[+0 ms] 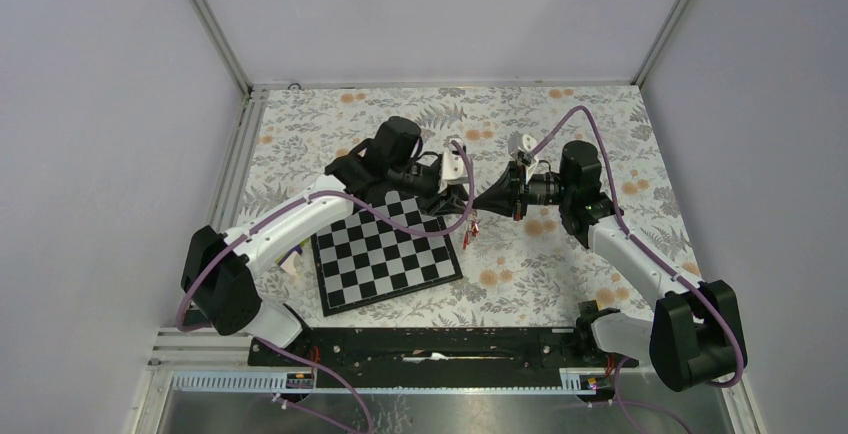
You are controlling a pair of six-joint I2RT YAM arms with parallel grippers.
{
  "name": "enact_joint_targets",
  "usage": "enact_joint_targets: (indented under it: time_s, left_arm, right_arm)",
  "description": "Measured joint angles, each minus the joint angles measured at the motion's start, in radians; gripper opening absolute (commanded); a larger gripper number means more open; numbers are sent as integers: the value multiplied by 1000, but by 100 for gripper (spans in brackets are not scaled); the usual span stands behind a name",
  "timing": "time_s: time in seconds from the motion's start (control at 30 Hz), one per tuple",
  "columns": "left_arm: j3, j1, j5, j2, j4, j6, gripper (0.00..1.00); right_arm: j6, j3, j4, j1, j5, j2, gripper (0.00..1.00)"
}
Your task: Put the keys on the keyring
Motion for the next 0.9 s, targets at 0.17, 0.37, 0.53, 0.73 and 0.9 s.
enact_joint_targets:
  time_s: [0.17, 0.37, 0.53, 0.73, 0.9]
  left_arm:
    - [0, 5, 0, 7, 18, -15, 36]
    - [-2, 11, 0, 7, 39, -29, 36]
    - [-12, 16, 1, 8, 50, -34, 37]
    - [-22, 18, 18, 16, 53, -44, 31]
    - [-29, 18, 44, 32, 52, -58, 17]
  right_arm:
    - [0, 0, 0, 0, 0, 0, 0]
    - [0, -2, 0, 0, -6, 0, 0]
    - [0, -2, 0, 0, -16, 0, 0]
    - [0, -2, 0, 0, -17, 0, 0]
    - [-1, -2, 0, 0, -17, 0, 0]
